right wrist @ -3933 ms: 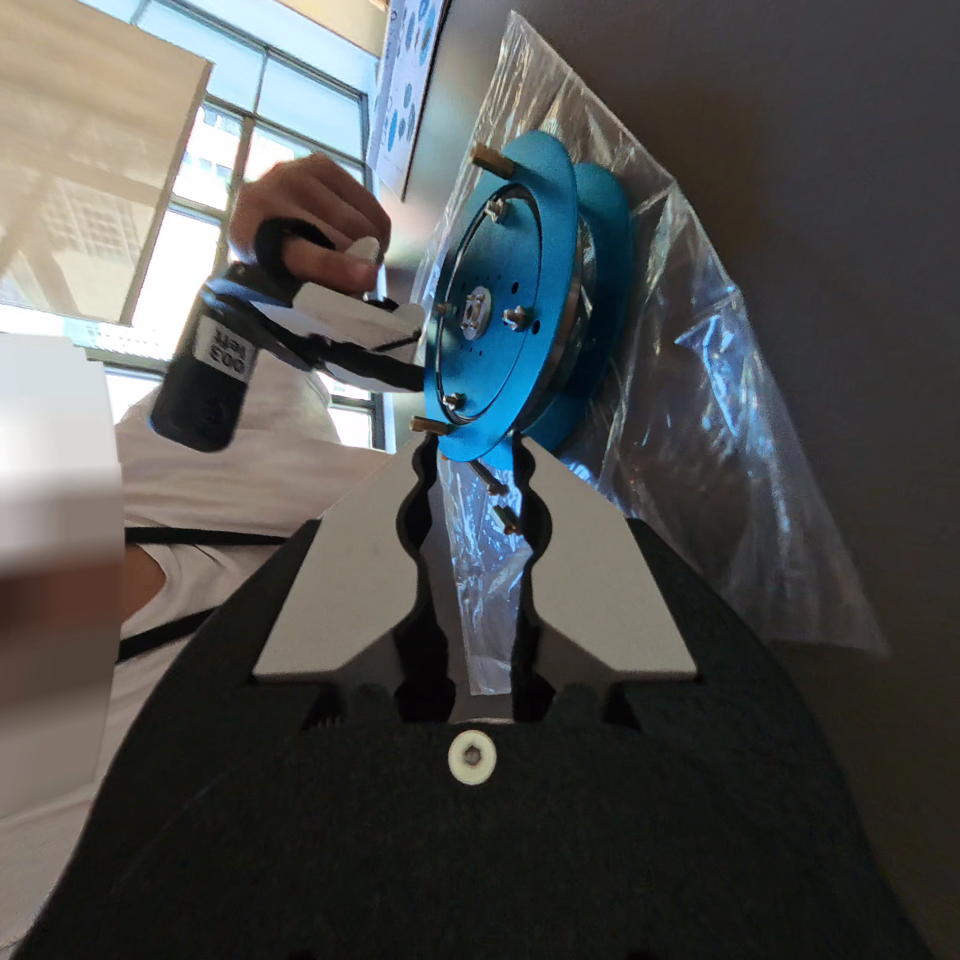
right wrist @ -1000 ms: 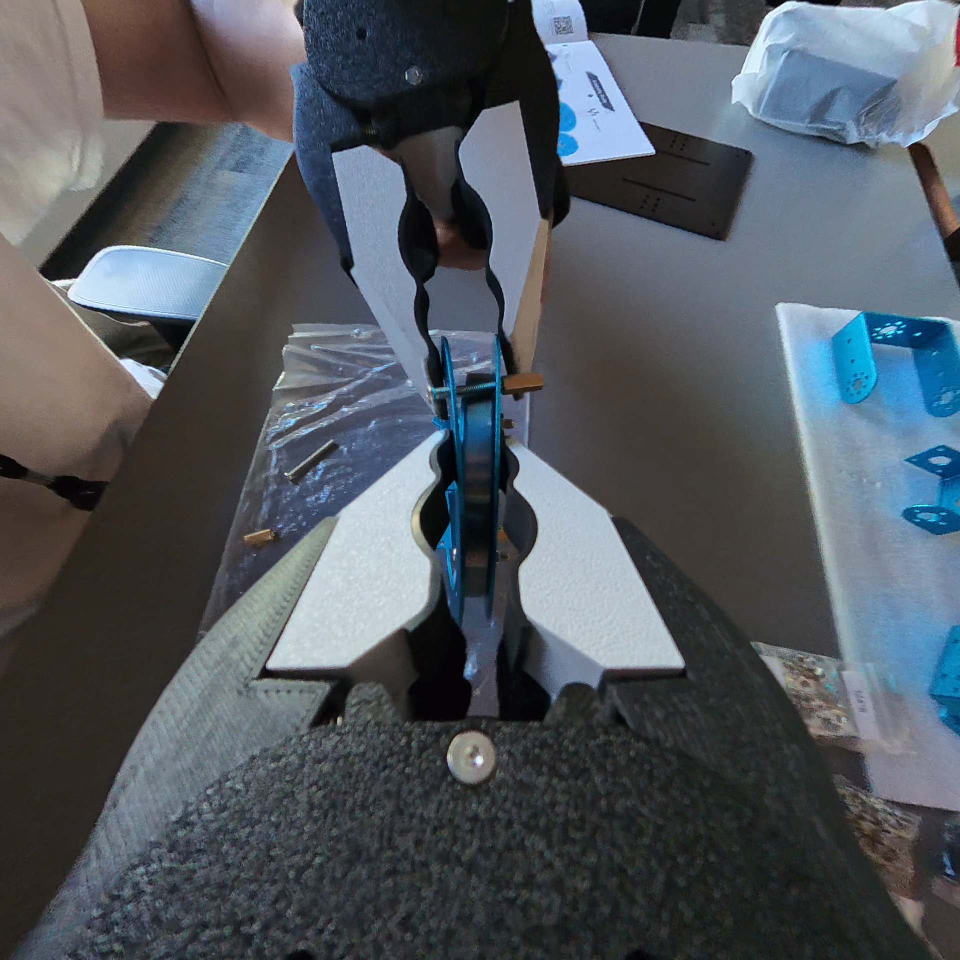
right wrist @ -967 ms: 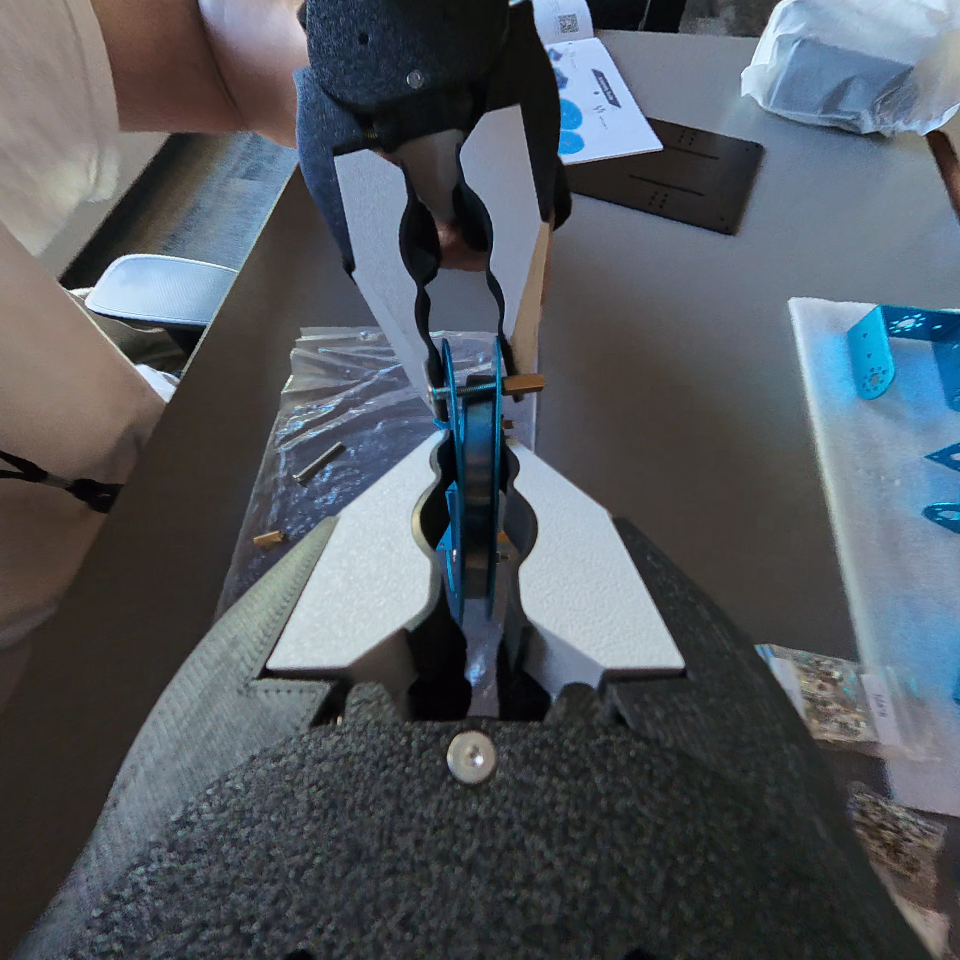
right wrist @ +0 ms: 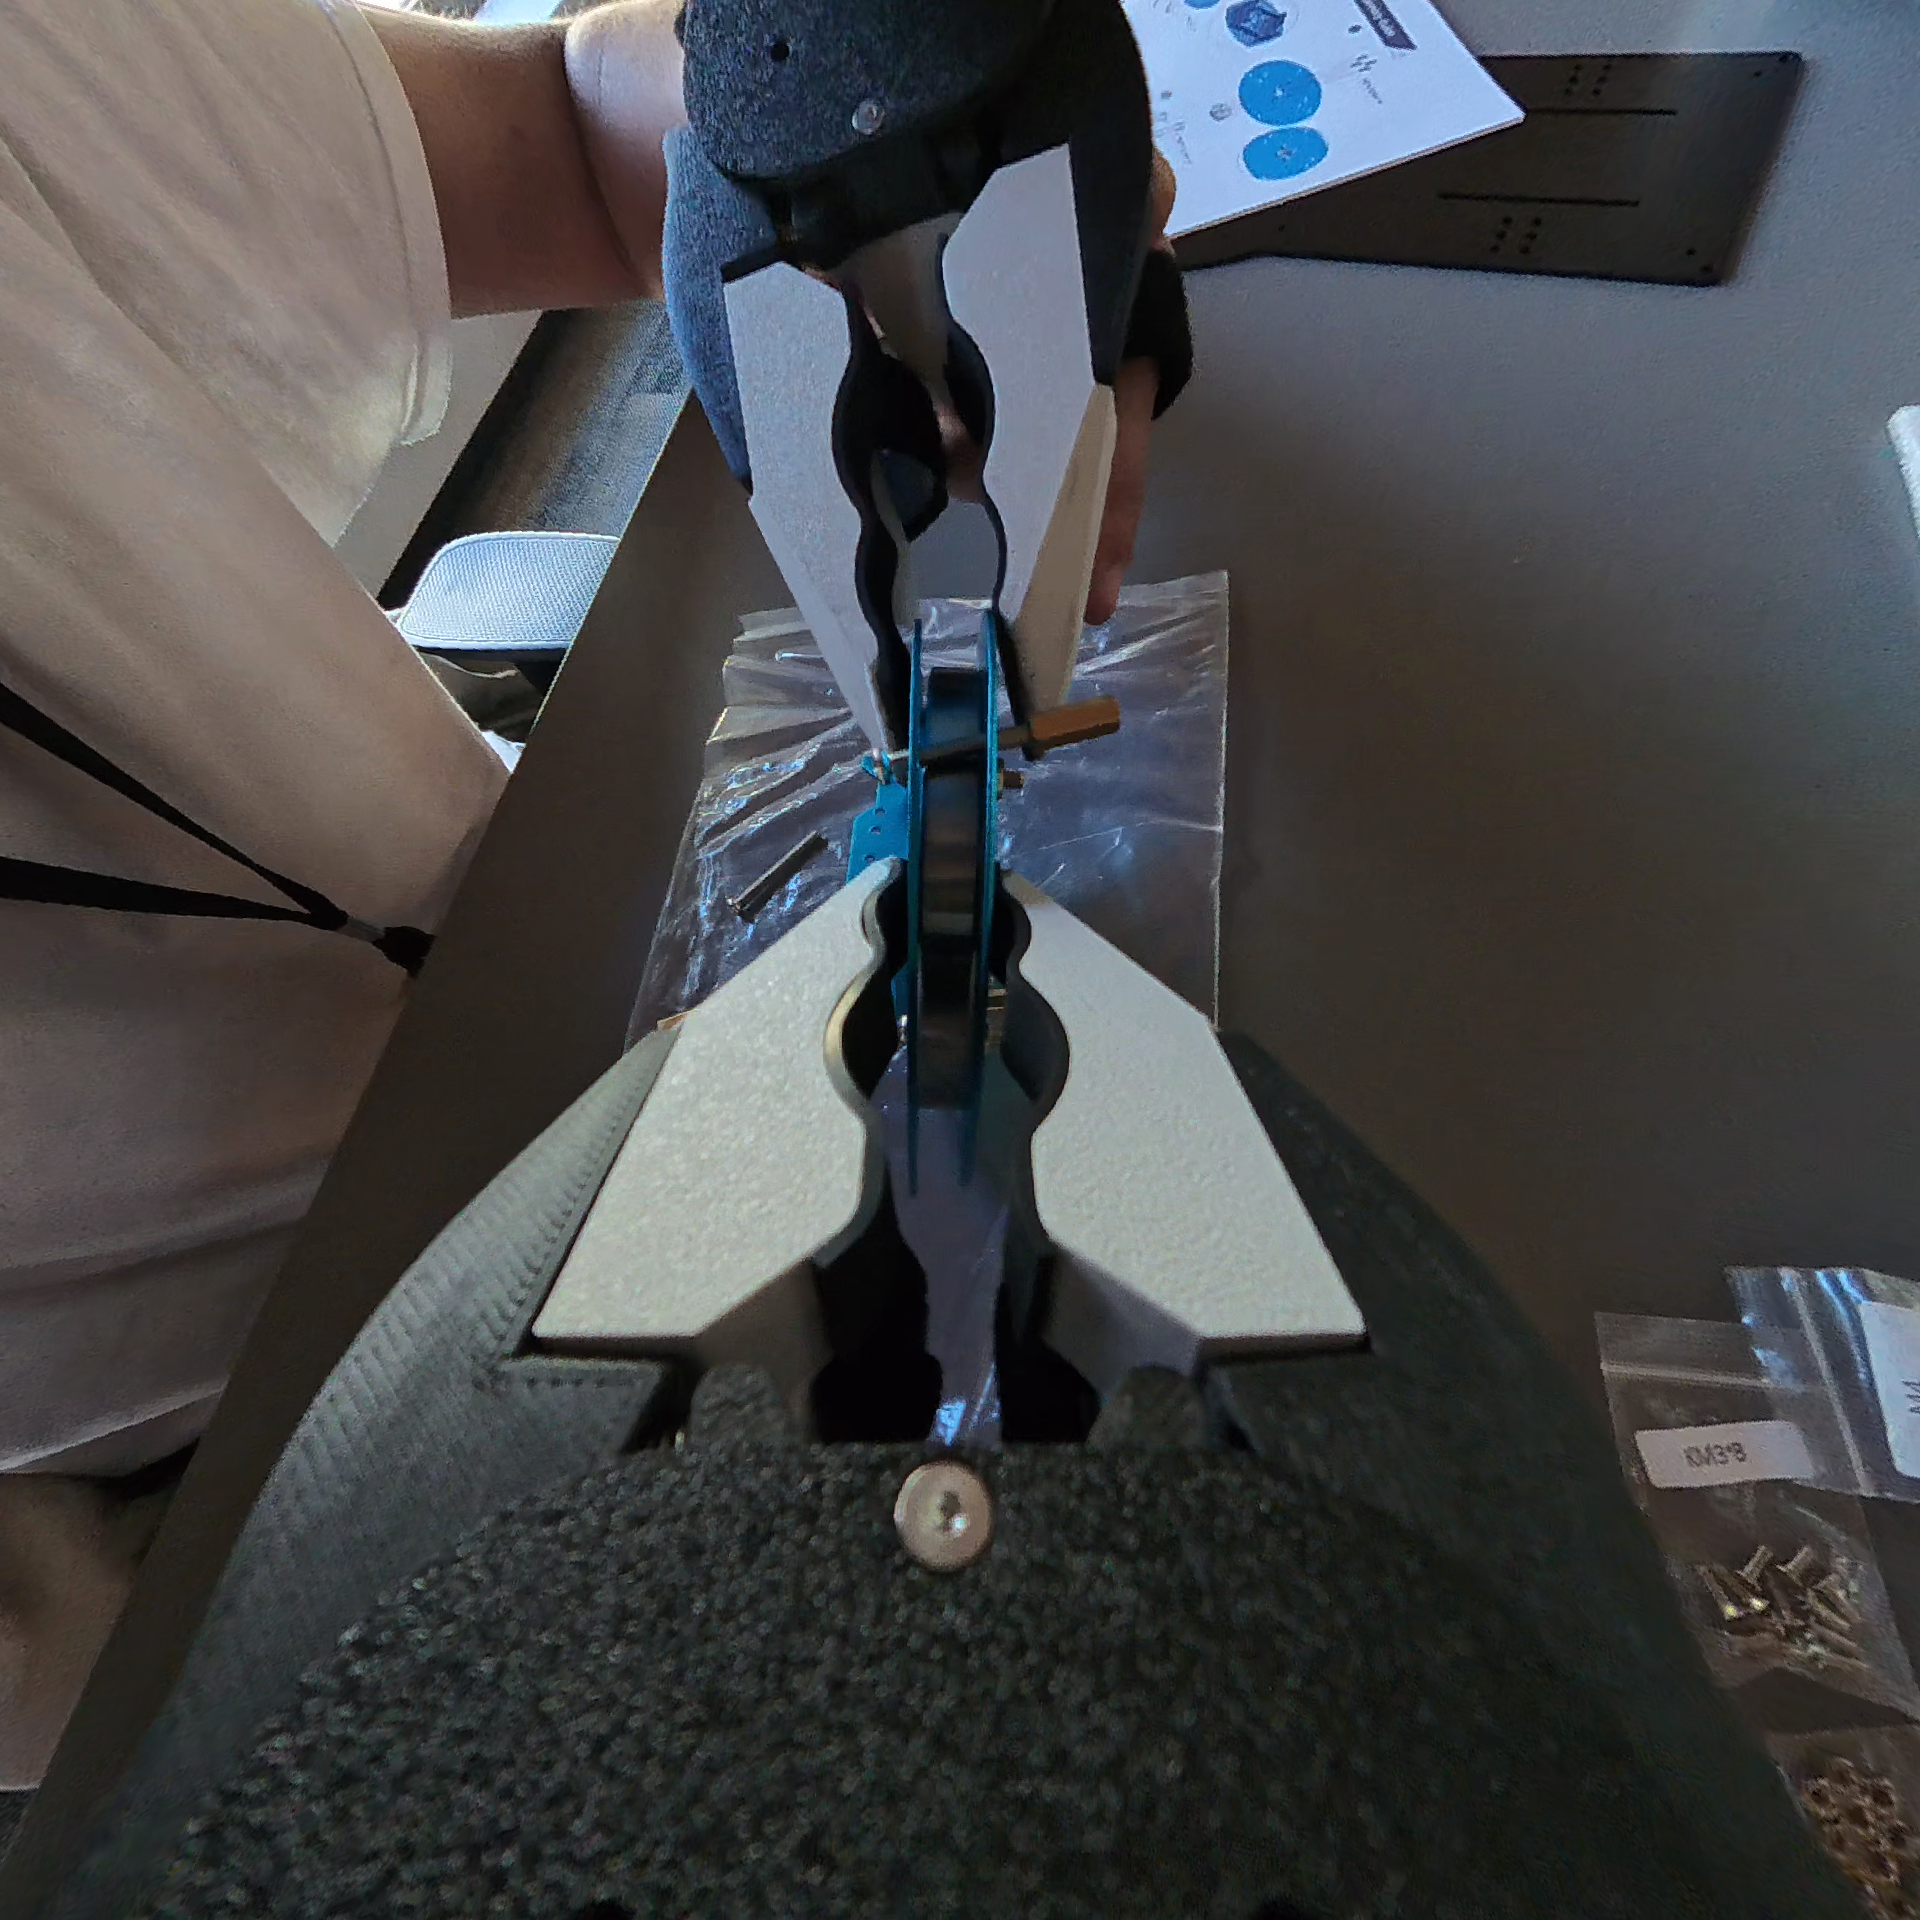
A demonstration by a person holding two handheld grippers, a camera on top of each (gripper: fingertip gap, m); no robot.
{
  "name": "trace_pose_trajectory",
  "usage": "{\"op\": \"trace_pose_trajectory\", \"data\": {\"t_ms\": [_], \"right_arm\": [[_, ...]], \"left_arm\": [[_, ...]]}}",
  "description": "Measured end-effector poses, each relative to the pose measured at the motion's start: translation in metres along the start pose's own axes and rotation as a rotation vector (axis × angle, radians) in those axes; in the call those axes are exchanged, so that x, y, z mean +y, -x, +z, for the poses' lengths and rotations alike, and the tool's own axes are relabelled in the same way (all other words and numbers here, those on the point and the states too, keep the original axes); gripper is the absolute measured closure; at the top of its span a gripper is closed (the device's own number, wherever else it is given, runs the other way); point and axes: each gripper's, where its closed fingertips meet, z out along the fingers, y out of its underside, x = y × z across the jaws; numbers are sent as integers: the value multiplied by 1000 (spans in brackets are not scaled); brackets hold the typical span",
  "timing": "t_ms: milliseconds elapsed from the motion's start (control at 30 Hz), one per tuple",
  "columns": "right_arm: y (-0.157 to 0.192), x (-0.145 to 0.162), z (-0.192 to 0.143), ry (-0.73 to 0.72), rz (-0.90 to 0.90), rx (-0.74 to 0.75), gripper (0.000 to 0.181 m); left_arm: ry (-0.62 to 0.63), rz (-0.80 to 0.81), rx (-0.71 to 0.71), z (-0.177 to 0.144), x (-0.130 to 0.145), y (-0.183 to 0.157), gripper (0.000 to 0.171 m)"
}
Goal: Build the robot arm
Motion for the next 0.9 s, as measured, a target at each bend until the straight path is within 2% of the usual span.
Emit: {"op": "trace_pose_trajectory", "data": {"t_ms": [367, 667, 733, 833, 900], "right_arm": [[0, 6, -8, -19, 35, -40, 168], [-5, 11, -10, -36, -8, -17, 169], [-8, 12, -11, -40, 8, -12, 167], [-7, 7, -10, -68, 23, -18, 154], [-4, 4, -8, -81, 28, -31, 160]], "left_arm": [[-21, 19, -1, 0, -1, 0, 150], [-53, -11, 34, -5, 5, 4, 151], [-52, -19, 38, -4, 4, 5, 152], [-51, -25, 36, -3, 3, 5, 152], [-48, -11, 37, -2, 2, 3, 152]]}}
